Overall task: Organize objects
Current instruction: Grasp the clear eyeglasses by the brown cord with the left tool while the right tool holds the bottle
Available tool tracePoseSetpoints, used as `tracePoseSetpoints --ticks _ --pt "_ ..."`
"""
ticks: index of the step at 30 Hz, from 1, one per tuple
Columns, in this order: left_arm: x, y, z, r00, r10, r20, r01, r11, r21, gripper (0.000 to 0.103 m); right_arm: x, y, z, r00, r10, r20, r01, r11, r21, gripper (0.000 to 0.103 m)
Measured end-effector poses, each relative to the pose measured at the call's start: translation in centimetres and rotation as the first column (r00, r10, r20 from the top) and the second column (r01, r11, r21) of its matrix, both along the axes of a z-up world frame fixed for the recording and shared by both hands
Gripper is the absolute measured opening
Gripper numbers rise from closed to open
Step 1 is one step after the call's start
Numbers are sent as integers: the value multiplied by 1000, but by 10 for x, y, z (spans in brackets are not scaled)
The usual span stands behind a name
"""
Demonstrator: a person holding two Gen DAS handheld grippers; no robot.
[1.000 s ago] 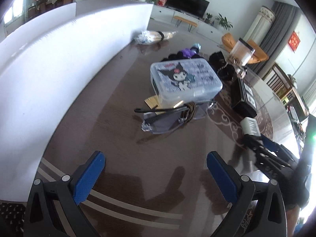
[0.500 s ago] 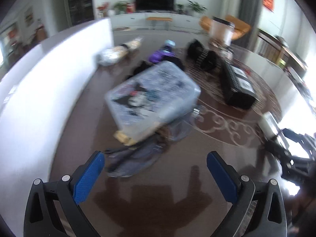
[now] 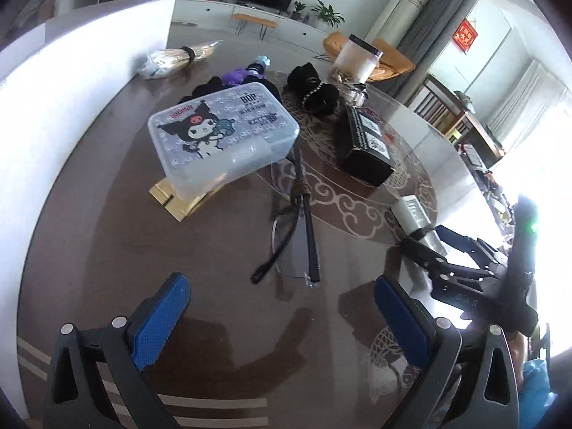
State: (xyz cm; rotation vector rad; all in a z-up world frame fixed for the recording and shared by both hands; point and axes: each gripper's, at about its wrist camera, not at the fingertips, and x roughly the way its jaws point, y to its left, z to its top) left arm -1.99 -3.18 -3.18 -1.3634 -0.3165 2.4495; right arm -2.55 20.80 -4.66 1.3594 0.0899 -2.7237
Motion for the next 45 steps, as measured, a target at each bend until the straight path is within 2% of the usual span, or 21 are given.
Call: tracePoseSetpoints --ticks 2,4,5,9,21,45 --pt "1 10 -2 1000 -4 -11 3 998 -59 103 0 0 0 1000 2 1 -2 1000 -3 91" --pt "4 23 -5 1000 -16 -22 13 989 -149 103 0 0 0 1000 5 3 -5 1000 -2 92" --pt "5 31 -7 999 -26 -25 20 977 -212 103 0 -1 0 1000 6 4 -6 1000 -1 92" --pt "9 43 -15 999 -43 -30 31 942 -335 103 0 -2 -1 1000 5 7 -5 1000 5 94" --pt "10 42 -15 998 -41 -44 24 941 -338 103 -3 -1 -2 1000 -9 18 9 1000 8 101" --pt "11 44 -15 998 -38 -56 16 941 -338 103 -4 -1 -2 1000 -5 19 5 1000 7 101"
